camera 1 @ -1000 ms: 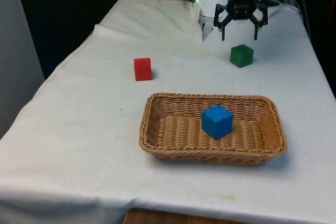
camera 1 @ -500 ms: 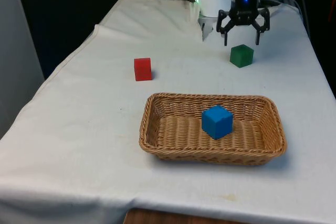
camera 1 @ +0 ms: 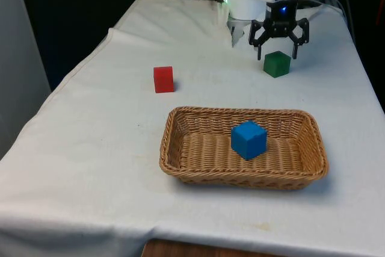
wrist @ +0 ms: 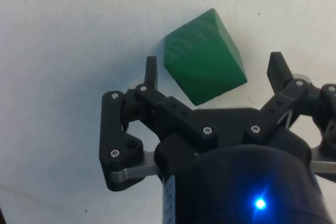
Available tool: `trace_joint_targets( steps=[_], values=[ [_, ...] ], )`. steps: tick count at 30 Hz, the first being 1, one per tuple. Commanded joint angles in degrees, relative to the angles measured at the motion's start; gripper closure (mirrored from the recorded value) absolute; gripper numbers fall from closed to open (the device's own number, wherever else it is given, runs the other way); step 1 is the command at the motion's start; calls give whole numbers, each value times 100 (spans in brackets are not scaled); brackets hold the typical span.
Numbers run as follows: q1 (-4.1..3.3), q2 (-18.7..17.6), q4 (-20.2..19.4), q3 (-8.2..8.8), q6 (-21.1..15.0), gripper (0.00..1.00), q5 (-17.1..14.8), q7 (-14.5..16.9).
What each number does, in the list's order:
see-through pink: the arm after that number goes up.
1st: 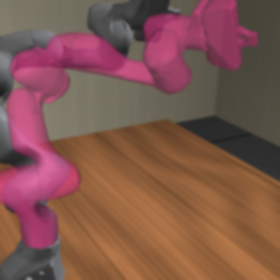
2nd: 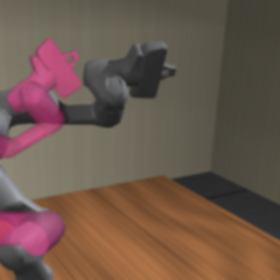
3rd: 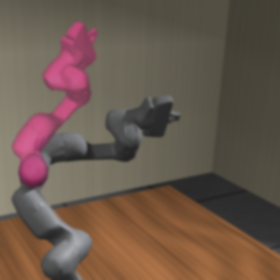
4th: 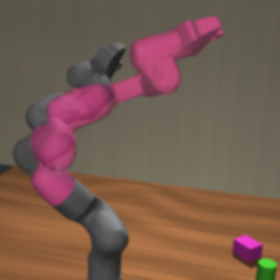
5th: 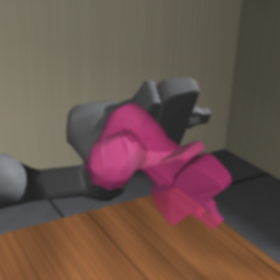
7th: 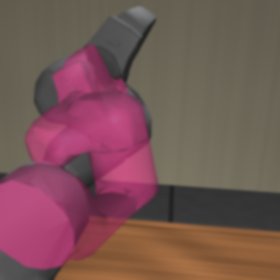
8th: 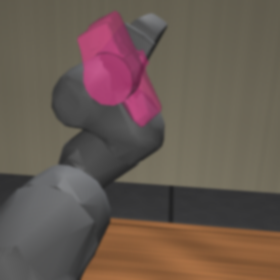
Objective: Pick up exactly two blocks and place them into the basket.
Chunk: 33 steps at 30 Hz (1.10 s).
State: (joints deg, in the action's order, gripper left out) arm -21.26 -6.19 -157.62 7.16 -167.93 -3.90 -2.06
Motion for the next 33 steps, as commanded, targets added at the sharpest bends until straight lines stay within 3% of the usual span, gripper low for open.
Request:
trace_joint_targets(
  steps=[1,14,17,18,33],
  values=[
    [-6,-46,6,-34,-74,0,-23,11],
    [34,-384,69,-201,-315,0,-86,178],
    [0,-418,80,-126,-298,0,0,138],
    [29,-447,80,-189,-361,0,-52,206],
    [6,-481,92,-132,-361,0,0,332]
  ],
)
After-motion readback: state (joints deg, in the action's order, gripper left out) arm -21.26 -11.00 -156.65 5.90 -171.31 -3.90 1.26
